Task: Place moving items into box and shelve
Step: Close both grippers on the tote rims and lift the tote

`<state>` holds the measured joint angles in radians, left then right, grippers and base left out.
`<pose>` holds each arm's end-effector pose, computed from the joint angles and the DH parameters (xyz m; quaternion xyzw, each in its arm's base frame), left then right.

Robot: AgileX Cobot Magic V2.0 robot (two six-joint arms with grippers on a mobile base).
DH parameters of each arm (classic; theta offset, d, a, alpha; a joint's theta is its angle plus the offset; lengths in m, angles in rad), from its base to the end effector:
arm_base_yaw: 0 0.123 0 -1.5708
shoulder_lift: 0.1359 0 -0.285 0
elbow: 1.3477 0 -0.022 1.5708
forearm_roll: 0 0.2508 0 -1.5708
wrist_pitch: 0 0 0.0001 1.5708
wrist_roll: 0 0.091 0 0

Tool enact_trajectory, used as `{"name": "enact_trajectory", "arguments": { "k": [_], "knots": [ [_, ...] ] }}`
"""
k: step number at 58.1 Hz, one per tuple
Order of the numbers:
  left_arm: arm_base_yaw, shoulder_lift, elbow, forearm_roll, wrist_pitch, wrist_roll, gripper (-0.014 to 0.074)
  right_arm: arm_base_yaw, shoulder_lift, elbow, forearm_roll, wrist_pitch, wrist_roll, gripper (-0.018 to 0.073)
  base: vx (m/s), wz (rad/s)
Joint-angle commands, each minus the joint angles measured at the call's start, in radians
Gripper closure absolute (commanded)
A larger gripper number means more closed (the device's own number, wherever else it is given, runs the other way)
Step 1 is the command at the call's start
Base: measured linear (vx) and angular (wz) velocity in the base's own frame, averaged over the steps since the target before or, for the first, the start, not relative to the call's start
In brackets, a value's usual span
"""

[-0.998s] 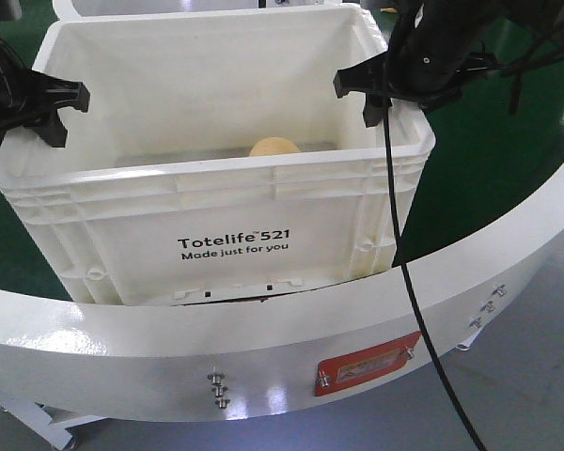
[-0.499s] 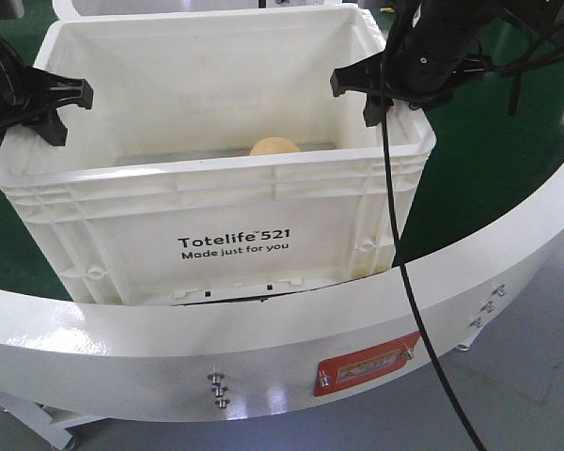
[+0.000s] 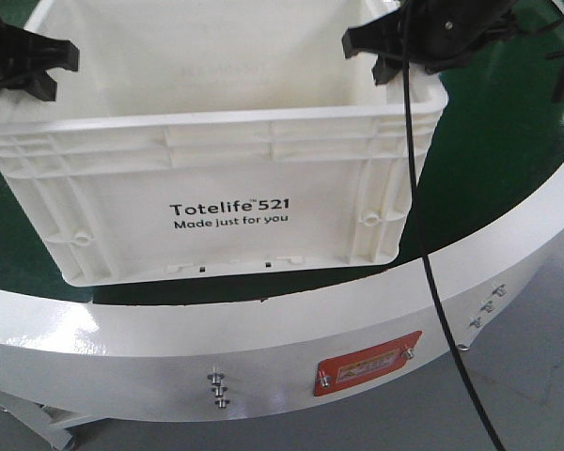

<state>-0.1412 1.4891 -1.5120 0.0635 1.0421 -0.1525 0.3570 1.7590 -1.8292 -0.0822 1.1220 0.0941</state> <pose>0.3140 -0.0396 0.3840 0.0012 0.9490 -0.0152 0.3150 0.3647 0.1288 0.3796 -0.1309 0.9446 0.0271 0.2998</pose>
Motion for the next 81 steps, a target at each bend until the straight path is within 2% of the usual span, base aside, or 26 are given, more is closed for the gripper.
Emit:
{"name": "enact_trajectory", "arguments": {
  "k": [1,11,22,27,34,40,44,54,68,81],
  "knots": [
    [-0.003,-0.083,-0.036,0.100,-0.095,-0.013,0.0456,-0.004,-0.101,-0.043,-0.049,-0.145,-0.030,0.0453,0.00,0.00],
    [-0.003,-0.137,-0.036,0.083,-0.113,-0.013,0.0456,-0.004,-0.148,-0.043,-0.039,-0.162,-0.030,0.0453,0.00,0.00],
    [-0.004,-0.204,-0.035,0.023,-0.122,-0.008,0.0456,-0.004,-0.204,-0.037,-0.016,-0.138,-0.036,0.0453,0.00,0.00],
    [-0.004,-0.225,-0.033,0.001,-0.107,0.021,0.0456,0.030,-0.240,0.006,-0.043,-0.151,-0.032,0.0453,0.00,0.00],
    [-0.020,-0.273,0.017,0.003,-0.162,0.016,0.0456,0.103,-0.321,0.155,-0.148,-0.246,0.041,0.0453,0.00,0.00],
    [-0.044,-0.334,0.111,0.007,-0.212,0.009,0.0456,0.147,-0.401,0.286,-0.243,-0.323,0.168,0.0451,0.00,0.00],
    [-0.065,-0.375,0.179,0.003,-0.246,0.007,0.0456,0.160,-0.445,0.352,-0.268,-0.337,0.227,0.0449,0.00,0.00],
    [-0.090,-0.479,0.311,-0.009,-0.293,0.007,0.0456,0.207,-0.530,0.495,-0.288,-0.387,0.280,0.0449,0.00,0.00],
    [-0.092,-0.502,0.331,-0.007,-0.273,0.008,0.0456,0.204,-0.527,0.519,-0.290,-0.370,0.296,0.0449,0.00,0.00],
    [-0.092,-0.500,0.331,-0.007,-0.275,0.007,0.0456,0.204,-0.527,0.519,-0.340,-0.368,0.395,0.0447,0.00,0.00]
  ]
}}
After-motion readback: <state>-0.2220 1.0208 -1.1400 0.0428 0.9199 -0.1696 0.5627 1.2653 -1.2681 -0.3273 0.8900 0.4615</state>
